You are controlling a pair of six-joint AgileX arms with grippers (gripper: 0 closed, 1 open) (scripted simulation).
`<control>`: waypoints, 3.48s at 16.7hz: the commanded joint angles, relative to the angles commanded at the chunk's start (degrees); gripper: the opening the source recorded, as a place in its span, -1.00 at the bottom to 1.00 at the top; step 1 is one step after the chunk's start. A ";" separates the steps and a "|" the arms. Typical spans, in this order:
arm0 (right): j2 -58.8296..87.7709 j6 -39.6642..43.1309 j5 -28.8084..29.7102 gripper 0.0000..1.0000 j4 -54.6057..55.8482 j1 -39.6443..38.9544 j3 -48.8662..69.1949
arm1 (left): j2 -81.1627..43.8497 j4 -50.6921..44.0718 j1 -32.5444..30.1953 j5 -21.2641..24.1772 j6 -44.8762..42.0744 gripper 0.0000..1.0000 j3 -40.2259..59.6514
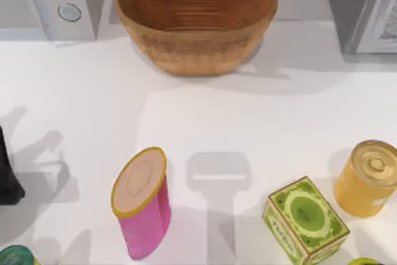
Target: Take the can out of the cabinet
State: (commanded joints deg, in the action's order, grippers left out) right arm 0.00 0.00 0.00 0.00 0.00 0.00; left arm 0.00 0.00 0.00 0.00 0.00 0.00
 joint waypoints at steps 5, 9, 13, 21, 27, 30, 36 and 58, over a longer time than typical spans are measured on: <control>3.52 -0.05 0.50 1.00 -1.07 -0.55 3.69 | 0.00 0.00 0.00 0.00 0.00 1.00 0.00; 14.58 -0.22 2.18 1.00 -4.44 -2.11 17.02 | 0.00 0.00 0.00 0.00 0.00 1.00 0.00; 30.11 -0.39 4.54 1.00 -9.34 -4.22 37.61 | 0.00 0.00 0.00 0.00 0.00 1.00 0.00; 62.50 -0.68 9.31 1.00 -19.75 -8.57 81.41 | 0.00 0.00 0.00 0.00 0.00 1.00 0.00; 75.29 -0.88 11.16 1.00 -23.69 -10.46 98.80 | 0.00 0.00 0.00 0.00 0.00 1.00 0.00; 76.05 -0.90 11.27 1.00 -23.92 -10.58 99.80 | 0.00 0.00 0.00 0.00 0.00 1.00 0.00; 77.36 -0.84 13.55 1.00 -22.19 -12.60 99.57 | 0.00 0.00 0.00 0.00 0.00 1.00 0.00; 95.42 -0.82 20.94 1.00 -14.25 -19.43 109.91 | 0.00 0.00 0.00 0.00 0.00 1.00 0.00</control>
State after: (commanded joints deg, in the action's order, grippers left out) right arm 95.42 -0.82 20.94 -14.25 -19.43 109.91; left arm 0.00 0.00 0.00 0.00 0.00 0.00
